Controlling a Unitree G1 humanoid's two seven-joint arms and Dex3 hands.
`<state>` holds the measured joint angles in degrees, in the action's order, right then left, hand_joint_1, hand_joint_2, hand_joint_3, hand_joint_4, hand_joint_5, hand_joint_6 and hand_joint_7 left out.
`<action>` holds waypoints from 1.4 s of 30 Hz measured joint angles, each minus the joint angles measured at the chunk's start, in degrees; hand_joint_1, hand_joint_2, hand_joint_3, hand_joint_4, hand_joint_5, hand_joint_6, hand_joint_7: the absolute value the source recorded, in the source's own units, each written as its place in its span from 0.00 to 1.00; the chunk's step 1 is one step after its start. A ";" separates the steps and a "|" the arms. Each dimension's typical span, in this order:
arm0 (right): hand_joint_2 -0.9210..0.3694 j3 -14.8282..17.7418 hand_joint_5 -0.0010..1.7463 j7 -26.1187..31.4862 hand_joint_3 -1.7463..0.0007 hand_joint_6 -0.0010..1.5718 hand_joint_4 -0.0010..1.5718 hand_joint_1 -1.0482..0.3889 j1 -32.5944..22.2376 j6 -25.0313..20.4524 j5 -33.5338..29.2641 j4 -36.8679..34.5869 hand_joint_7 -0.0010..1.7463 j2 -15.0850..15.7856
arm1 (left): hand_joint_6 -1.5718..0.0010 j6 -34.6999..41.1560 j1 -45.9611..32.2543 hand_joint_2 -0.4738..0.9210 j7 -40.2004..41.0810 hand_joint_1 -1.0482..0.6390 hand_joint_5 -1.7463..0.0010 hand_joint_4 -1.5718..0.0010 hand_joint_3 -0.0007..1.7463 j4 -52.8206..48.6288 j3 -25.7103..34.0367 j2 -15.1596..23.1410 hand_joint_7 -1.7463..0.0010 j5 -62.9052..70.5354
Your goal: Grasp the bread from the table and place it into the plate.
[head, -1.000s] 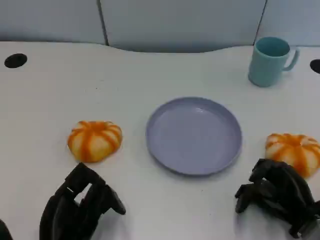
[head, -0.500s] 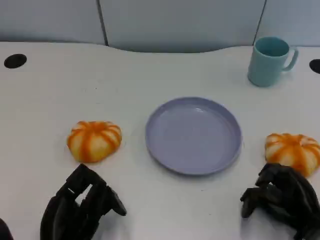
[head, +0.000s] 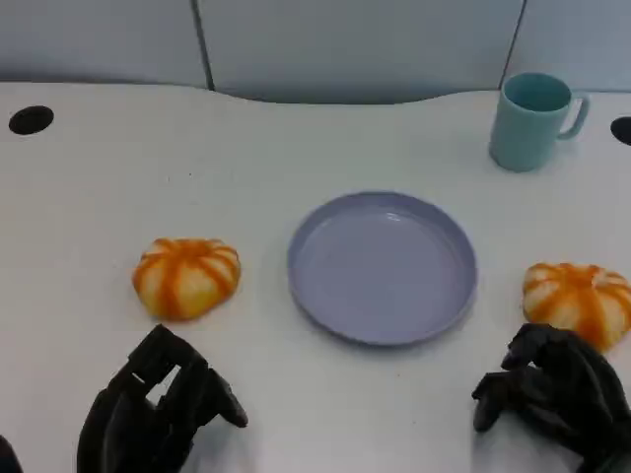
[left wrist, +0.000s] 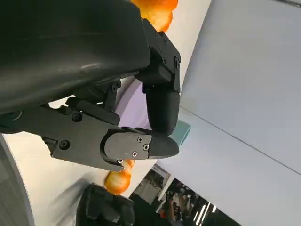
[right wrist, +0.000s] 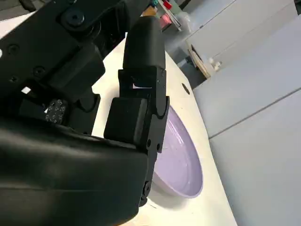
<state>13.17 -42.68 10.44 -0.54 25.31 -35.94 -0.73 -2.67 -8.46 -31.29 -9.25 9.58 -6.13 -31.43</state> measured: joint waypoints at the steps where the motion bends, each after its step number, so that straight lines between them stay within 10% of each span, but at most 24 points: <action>1: 0.31 -0.09 0.42 0.00 1.00 1.00 1.00 0.00 0.00 0.18 -0.09 -0.02 0.29 0.00 | 0.71 -0.06 0.00 1.00 0.01 0.31 0.00 0.57 0.16 0.26 -0.02 0.02 0.03 0.26; 6: 0.33 -0.48 0.40 -0.07 1.00 1.00 1.00 0.00 0.21 0.83 -0.56 -0.39 0.27 -0.01 | 0.65 -2.99 0.00 1.00 0.12 0.28 0.01 0.64 0.17 0.98 -0.58 1.08 0.22 4.15; 16: 0.32 -2.24 0.41 -0.01 1.00 1.00 1.00 0.00 0.73 2.17 -1.95 -0.95 0.28 -0.06 | 0.66 -18.18 1.30 0.99 5.78 0.35 0.53 0.79 0.03 7.72 -1.81 13.62 0.95 27.84; 24: 0.34 -2.39 0.39 -0.27 1.00 1.00 1.00 0.00 1.07 1.22 -1.35 -1.10 0.27 -0.30 | 0.73 -23.03 4.98 0.96 20.11 0.25 0.88 0.77 0.00 17.26 -2.55 24.52 1.00 63.47; 42: 0.33 -2.98 0.38 -0.97 1.00 1.00 1.00 0.00 1.36 1.49 -1.47 -1.54 0.26 -0.85 | 0.90 -6.53 20.77 0.86 18.48 0.29 0.99 0.93 0.00 13.01 -17.03 33.27 1.00 89.22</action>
<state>10.19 -43.66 11.79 0.95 23.84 -37.48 -1.58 -9.20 12.31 -12.81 3.76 -7.45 27.14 57.79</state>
